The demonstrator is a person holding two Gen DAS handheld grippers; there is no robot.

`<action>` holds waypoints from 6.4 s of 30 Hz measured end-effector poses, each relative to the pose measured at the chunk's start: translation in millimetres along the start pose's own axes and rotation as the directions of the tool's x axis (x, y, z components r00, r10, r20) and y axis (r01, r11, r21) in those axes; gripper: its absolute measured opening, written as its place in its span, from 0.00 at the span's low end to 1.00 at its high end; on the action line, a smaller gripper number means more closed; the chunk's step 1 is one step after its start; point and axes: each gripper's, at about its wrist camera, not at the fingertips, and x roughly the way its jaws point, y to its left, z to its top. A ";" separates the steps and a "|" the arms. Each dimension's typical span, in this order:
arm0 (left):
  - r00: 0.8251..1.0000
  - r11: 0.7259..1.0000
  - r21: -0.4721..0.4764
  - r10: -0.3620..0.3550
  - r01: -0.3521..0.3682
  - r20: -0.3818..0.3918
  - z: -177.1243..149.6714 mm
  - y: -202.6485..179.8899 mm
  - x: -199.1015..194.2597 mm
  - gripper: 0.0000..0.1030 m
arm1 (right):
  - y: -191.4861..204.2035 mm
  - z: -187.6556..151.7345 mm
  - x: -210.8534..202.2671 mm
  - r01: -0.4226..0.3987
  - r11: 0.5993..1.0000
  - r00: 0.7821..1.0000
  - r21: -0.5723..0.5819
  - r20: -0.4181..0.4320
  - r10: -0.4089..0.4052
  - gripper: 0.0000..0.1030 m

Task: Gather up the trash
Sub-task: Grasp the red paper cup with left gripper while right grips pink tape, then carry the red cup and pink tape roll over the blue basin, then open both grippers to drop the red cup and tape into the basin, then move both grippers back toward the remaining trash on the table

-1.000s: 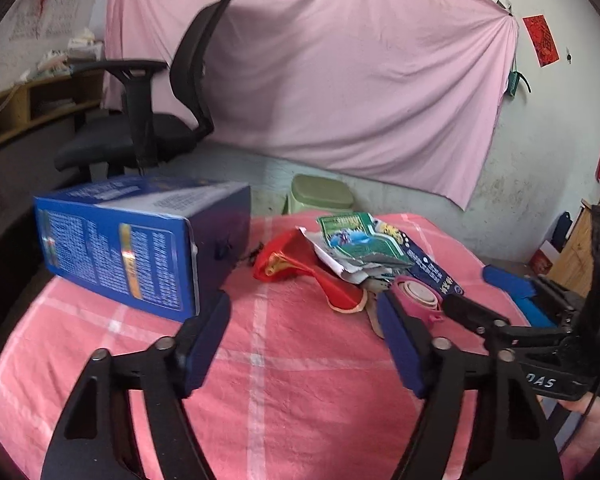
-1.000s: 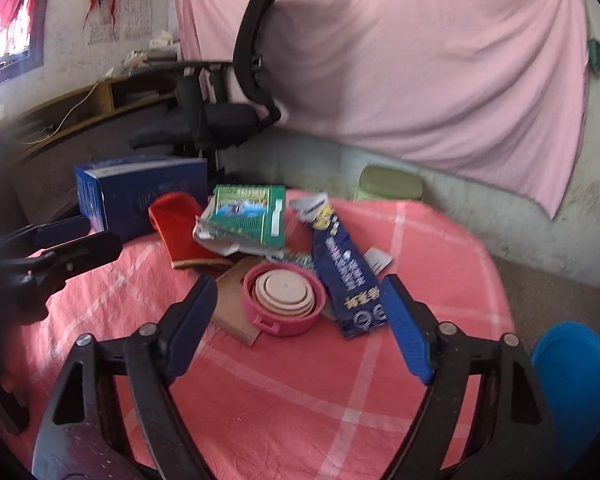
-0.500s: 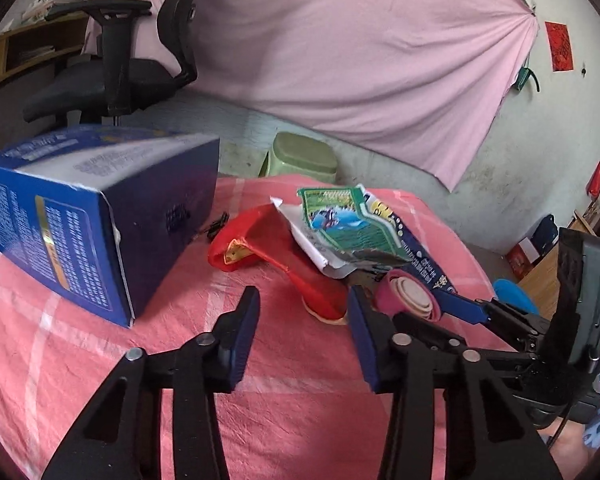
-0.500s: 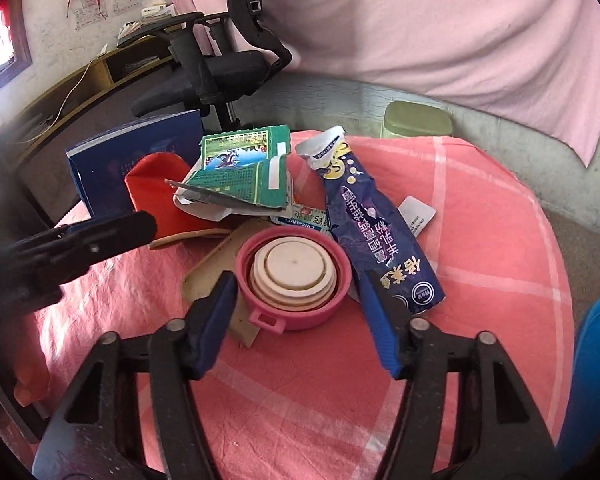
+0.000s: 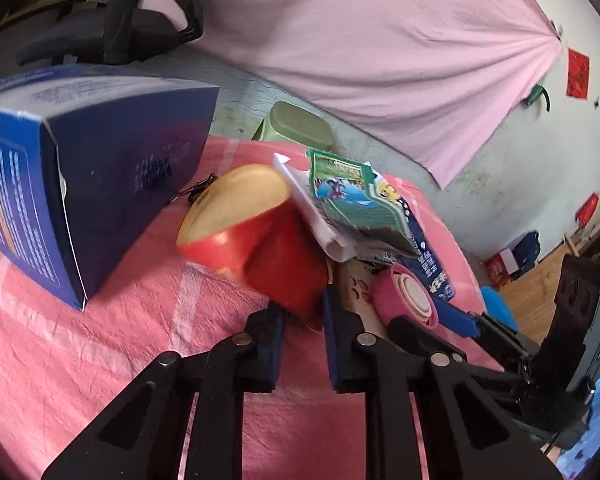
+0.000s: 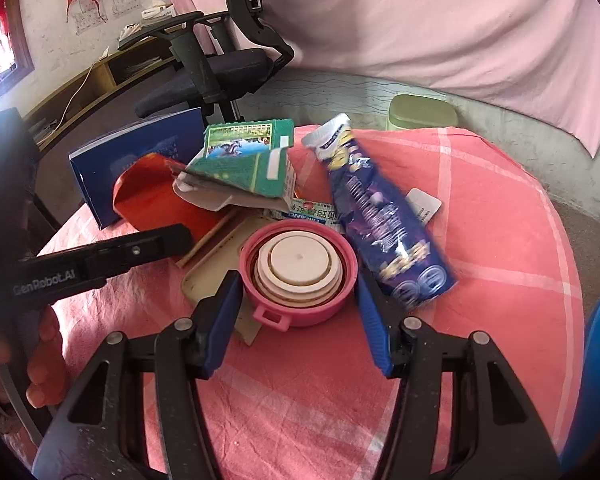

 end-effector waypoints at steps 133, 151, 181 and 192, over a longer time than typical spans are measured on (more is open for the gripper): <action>0.856 0.930 0.343 -0.067 -0.132 0.512 -48.0 -202.1 -78.4 0.98 | -83.8 -91.3 -260.4 0.308 0.874 0.553 0.376 0.676 -0.487 1.00; 0.791 0.920 0.250 0.095 -0.301 0.604 -44.5 -95.4 -124.9 0.98 | -12.8 -52.5 -197.3 0.286 0.933 0.617 0.220 0.702 -0.355 1.00; 0.992 0.964 0.245 0.077 -0.099 0.096 -22.2 -35.1 -13.7 0.52 | -20.6 -13.0 -51.8 0.235 0.972 0.952 0.031 0.196 -0.236 0.85; 0.997 0.962 0.266 0.068 -0.056 -0.034 -19.1 -41.4 18.2 0.30 | -35.9 -0.4 -14.5 0.193 0.981 0.981 0.033 0.024 -0.194 0.73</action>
